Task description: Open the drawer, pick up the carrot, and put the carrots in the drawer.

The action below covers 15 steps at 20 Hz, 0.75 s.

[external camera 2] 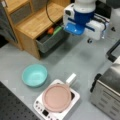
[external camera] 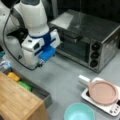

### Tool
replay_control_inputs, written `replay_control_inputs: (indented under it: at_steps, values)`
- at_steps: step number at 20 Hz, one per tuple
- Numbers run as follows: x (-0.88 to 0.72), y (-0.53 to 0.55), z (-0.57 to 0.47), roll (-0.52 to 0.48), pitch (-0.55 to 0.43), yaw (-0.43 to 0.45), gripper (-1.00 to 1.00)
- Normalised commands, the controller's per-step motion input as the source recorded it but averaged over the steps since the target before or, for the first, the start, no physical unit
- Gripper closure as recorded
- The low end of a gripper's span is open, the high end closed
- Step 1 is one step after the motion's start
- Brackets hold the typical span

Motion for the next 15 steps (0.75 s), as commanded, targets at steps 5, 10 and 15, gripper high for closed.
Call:
replay_control_inputs:
  at_steps: [5, 10, 15]
  values:
    - [0.06, 0.26, 0.18, 0.142, 0.106, -0.109, -1.0]
    - [0.12, 0.25, 0.14, 0.115, 0.115, -0.14, -1.0]
    - [0.15, 0.2, 0.06, 0.031, 0.109, -0.113, -1.0]
